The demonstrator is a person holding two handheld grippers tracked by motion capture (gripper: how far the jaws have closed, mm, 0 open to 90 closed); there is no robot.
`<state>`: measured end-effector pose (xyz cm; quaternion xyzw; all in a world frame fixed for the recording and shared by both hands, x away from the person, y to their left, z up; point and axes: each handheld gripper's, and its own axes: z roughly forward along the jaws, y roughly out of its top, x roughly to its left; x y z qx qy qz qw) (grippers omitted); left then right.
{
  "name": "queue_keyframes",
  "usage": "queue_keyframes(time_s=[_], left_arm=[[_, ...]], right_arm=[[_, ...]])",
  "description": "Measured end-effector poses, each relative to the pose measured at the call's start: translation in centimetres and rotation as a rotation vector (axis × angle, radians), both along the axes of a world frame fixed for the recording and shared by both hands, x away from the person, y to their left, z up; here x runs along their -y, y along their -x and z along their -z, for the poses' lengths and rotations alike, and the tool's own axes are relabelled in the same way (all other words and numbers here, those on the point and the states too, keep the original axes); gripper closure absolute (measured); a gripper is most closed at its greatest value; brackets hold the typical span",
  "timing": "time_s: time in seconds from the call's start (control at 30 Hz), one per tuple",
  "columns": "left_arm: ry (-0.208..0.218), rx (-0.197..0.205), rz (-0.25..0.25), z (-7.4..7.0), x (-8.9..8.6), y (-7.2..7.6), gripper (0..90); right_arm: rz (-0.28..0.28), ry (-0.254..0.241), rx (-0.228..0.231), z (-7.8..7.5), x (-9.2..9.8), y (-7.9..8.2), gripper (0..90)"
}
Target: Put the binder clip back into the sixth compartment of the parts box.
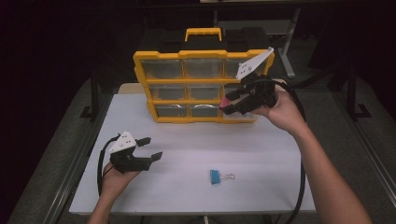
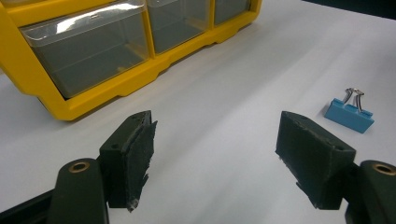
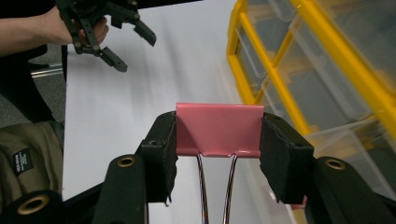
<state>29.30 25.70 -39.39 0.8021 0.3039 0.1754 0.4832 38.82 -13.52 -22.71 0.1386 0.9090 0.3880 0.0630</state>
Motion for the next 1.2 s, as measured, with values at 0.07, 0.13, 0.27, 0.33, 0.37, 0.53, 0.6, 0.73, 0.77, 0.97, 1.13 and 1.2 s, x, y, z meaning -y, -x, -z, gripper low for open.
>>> queue_keyframes(time_s=[0.07, 0.13, 0.27, 0.33, 0.37, 0.53, 0.6, 0.73, 0.77, 0.97, 1.13, 1.2], left_arm=[[0.004, -0.001, -0.001, 0.0, 0.0, 0.0, 27.8], [0.000, 0.001, 0.001, 0.0, 0.0, 0.0, 27.8], [0.003, 0.001, 0.002, 0.0, -0.1, 0.0, 27.8], [0.004, 0.001, 0.002, 0.0, -0.1, 0.0, 27.8], [0.009, -0.007, -0.003, 0.0, 0.0, 0.0, 27.8], [-0.005, -0.004, 0.002, -0.1, -0.1, 0.0, 27.8], [-0.007, -0.005, 0.002, 0.0, -0.1, 0.0, 27.8], [-0.004, -0.003, 0.002, 0.0, -0.2, 0.0, 27.8], [0.001, -0.002, 0.002, 0.0, -0.1, 0.0, 27.8], [0.002, -0.001, 0.002, 0.0, -0.2, 0.0, 27.8], [-0.005, -0.007, 0.003, 0.0, -0.2, 0.0, 27.8], [-0.015, -0.002, 0.007, -0.1, -0.2, 0.0, 27.8]], right_arm=[[0.009, -0.005, -0.006, -0.4, 0.1, -0.2, 48.5], [0.022, -0.003, -0.006, -0.7, 0.2, -0.5, 48.5], [0.042, 0.001, -0.004, -1.2, 0.5, -1.1, 48.5], [0.050, 0.002, -0.003, -1.5, 0.7, -1.4, 48.5], [0.057, 0.002, -0.005, -1.7, 0.8, -1.6, 48.5], [0.091, 0.006, 0.000, -2.2, 1.3, -2.5, 48.5], [0.101, 0.007, -0.008, -2.2, 1.5, -2.9, 48.6], [0.135, 0.011, -0.024, -1.9, 1.9, -3.6, 48.6], [0.140, 0.016, -0.022, -1.7, 2.1, -3.9, 48.5], [0.185, 0.054, -0.040, -0.9, 2.6, -4.7, 48.5], [0.197, 0.065, -0.037, -0.6, 2.8, -5.1, 48.5], [0.203, 0.068, -0.038, -0.2, 2.9, -5.3, 48.5]])
